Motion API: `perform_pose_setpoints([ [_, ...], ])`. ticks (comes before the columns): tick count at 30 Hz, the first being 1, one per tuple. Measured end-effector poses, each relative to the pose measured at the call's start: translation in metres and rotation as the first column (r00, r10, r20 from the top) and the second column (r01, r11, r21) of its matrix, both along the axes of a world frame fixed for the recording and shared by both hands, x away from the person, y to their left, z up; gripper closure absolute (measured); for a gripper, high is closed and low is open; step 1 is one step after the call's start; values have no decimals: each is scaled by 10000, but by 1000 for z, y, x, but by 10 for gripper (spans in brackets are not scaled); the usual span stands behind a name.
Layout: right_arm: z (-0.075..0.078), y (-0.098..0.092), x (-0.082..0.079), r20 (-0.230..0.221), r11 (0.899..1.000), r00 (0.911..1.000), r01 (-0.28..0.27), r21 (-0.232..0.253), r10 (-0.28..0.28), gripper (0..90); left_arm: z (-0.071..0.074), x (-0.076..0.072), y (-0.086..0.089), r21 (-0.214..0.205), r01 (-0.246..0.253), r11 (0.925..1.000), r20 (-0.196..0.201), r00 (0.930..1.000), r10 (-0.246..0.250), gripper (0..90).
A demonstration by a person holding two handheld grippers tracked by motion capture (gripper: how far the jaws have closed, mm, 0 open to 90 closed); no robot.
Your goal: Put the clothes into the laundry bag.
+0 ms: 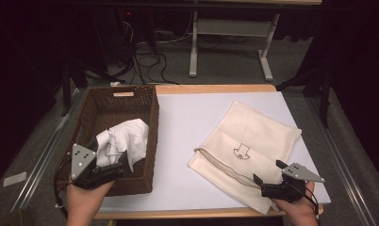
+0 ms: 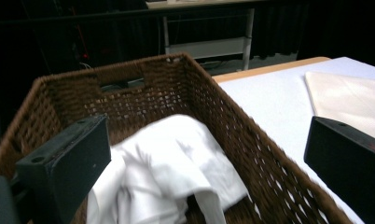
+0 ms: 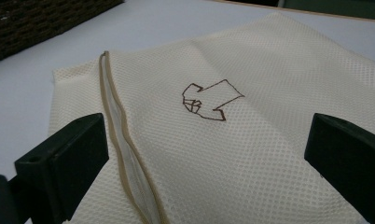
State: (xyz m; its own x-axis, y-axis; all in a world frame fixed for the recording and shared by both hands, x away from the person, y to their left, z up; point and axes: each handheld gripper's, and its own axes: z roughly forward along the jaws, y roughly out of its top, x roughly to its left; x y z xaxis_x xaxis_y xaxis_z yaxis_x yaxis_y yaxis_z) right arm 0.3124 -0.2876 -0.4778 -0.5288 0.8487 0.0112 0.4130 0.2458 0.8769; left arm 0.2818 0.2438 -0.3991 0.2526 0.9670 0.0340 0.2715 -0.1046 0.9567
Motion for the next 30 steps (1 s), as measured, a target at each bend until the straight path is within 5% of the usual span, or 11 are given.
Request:
perform_pose_setpoints([
  [7, 1, -2, -1, 122, 10000, 9999, -6, 78, 5, 1, 8, 35, 1, -4, 147, 9999, -94, 9998, -147, 48],
  [12, 1, -2, 0, 88, 9999, 10000, 31, 104, -32, 1, 6, 66, 1, 308, 52, 9995, -970, 9953, -22, 5],
  [18, 0, -2, 0, 79, 10000, 9999, 72, 49, -72, 1, -8, 99, 9, 89, -175, 9998, -2197, 9754, 190, 0],
  [20, 0, -2, 1, 76, 10000, 10000, 53, 28, -53, 1, -12, 107, 13, -298, -53, 9995, -2683, 9633, -29, 0],
  [22, -1, -3, 2, 81, 10000, 10000, 29, 17, -29, 1, -16, 112, 16, -71, -225, 9997, -2944, 9555, 195, 0],
  [25, -1, -2, 1, 48, 10000, 10000, 15, 33, -15, 1, -22, 120, 20, 164, -336, 9993, -3581, 9329, 373, 0],
  [27, -1, -2, 1, 56, 10000, 10000, -27, 21, 27, 1, -26, 125, 23, 124, -271, 9996, -4199, 9071, 298, 0],
  [28, -1, -1, 1, 23, 10000, 10000, -66, -10, 66, 1, -31, 130, 26, 214, -221, 9995, -4802, 8767, 297, 0],
  [29, -1, -1, 2, 34, 10000, 10000, -76, -30, 76, 1, -31, 130, 26, 214, -221, 9995, -4802, 8767, 297, 0],
  [30, -1, -1, 2, 34, 10000, 10000, -76, -30, 76, 1, -34, 131, 26, 402, -194, 9990, -5045, 8626, 371, 0],
])
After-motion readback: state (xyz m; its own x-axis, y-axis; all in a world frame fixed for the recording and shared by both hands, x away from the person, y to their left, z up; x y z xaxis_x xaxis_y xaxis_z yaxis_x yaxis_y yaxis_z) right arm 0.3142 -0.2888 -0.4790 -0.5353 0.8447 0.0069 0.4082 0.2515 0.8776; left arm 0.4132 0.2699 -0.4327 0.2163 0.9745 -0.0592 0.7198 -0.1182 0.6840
